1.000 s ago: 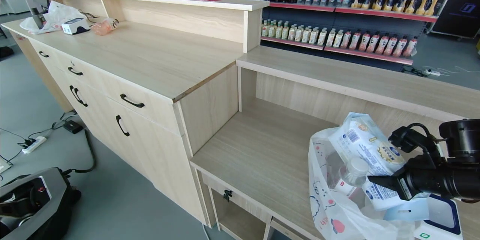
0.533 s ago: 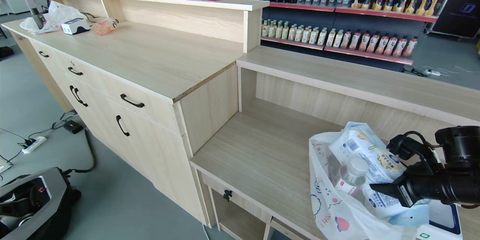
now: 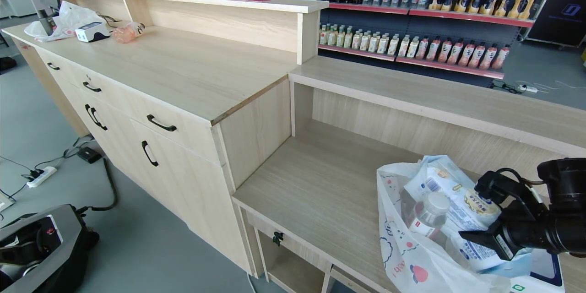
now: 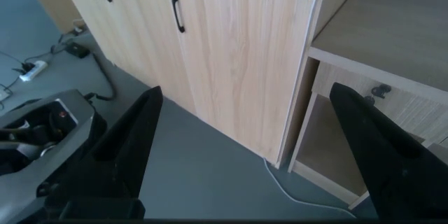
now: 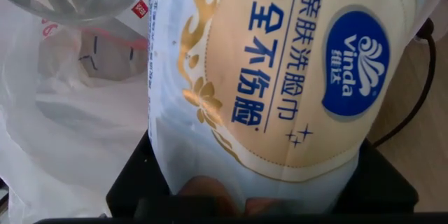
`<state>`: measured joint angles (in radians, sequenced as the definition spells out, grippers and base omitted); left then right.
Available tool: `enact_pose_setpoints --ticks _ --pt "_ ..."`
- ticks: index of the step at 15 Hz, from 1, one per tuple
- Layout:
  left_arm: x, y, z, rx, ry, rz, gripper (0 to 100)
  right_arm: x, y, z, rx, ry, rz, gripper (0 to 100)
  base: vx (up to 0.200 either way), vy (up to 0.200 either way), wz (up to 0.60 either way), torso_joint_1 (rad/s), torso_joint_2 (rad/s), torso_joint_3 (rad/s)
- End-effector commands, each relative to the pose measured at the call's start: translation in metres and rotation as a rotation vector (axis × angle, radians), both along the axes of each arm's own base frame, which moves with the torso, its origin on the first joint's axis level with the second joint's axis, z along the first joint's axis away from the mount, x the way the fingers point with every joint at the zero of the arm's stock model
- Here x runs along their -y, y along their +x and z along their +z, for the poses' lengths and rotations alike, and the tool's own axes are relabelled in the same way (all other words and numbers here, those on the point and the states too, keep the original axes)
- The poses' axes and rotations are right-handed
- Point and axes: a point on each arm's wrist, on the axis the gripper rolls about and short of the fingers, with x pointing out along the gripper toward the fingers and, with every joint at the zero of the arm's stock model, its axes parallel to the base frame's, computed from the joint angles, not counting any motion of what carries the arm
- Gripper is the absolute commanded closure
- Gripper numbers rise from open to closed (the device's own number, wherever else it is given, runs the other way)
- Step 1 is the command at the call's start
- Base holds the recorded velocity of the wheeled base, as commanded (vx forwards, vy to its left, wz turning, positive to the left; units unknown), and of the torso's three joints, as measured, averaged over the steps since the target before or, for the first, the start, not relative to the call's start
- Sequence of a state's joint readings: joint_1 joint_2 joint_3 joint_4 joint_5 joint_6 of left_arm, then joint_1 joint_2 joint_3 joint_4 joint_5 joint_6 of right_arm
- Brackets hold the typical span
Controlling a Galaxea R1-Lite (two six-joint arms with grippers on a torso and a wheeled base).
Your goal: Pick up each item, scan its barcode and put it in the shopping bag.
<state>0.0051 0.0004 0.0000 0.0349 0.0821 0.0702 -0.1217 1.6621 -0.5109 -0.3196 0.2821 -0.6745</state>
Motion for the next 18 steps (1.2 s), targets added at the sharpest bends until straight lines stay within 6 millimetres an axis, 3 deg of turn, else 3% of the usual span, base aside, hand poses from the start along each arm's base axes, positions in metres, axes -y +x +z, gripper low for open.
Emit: enact_pose_setpoints --ticks 1,7,18 --pt "0.0 0.0 0.0 0.0 0.0 0.002 0 0.0 0.0 -0.001 -0.007 0.002 0.0 100 0.0 0.0 0.0 0.0 0.0 0.0" --pt "0.0 0.0 0.0 0.0 0.0 0.002 0 0.0 0.0 -0.006 -0.044 0.017 0.004 100 0.0 0.0 0.0 0.0 0.0 0.0" --pt "0.0 0.0 0.0 0.0 0.0 0.0 0 -0.005 0.021 -0.015 -0.031 0.062 0.066 100 0.0 0.0 0.0 0.0 0.0 0.0"
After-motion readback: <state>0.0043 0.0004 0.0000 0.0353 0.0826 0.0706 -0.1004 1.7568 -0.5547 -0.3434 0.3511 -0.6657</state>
